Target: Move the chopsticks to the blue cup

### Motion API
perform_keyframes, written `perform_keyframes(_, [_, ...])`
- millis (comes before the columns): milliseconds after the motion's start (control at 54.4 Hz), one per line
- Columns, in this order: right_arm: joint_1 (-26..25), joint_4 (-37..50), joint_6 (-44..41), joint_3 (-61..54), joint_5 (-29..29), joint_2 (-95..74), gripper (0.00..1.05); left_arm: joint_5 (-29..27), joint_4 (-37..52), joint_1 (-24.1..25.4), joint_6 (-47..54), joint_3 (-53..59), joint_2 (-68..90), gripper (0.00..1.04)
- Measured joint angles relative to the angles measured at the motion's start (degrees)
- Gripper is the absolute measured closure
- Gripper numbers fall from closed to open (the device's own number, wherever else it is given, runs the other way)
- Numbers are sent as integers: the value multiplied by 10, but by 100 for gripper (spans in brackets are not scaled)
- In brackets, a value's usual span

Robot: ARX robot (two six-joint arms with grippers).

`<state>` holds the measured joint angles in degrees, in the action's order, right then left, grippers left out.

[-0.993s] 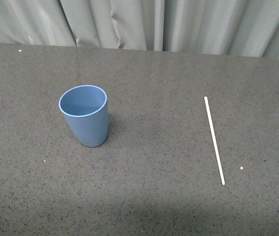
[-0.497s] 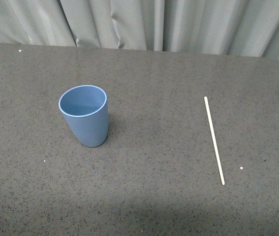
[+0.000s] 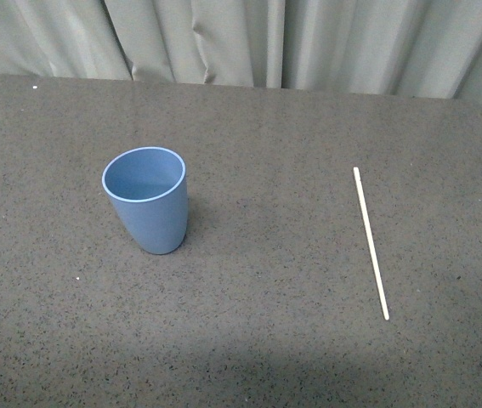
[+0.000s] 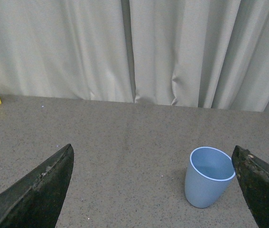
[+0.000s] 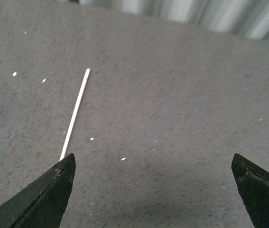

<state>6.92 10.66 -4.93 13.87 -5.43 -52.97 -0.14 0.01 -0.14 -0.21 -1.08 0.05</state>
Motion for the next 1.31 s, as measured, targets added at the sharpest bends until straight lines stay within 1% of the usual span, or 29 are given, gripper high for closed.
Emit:
perform_keyframes(92, [19,22,23,39,25,-108,9,0,0,0,0,0,0,7])
perform_keyframes(202, [44,26,44,96,23,-224,9,0,0,0,0,0,0,7])
perform_keyframes(368, [69,2,74,170,17,-338,9,0,0,0,0,0,0,7])
perform_keyframes(515, [91,-48,103,242,14,-432,9,0,0,0,0,0,0,7])
perform_keyframes(662, [102,-105,144,315,14,-512,9,0,0,0,0,0,0,7])
perform_keyframes(901, [111,-167,215,422,28,-622,9,0,0,0,0,0,0,7])
perform_keyframes(1159, [114,-206,234,499,27,-703,9,0,0,0,0,0,0,7])
perform_keyframes(1232, [112,-217,238,521,41,-718,9,0,0,0,0,0,0,7])
perform_keyframes(1306, [110,-225,238,542,42,-730,9,0,0,0,0,0,0,7])
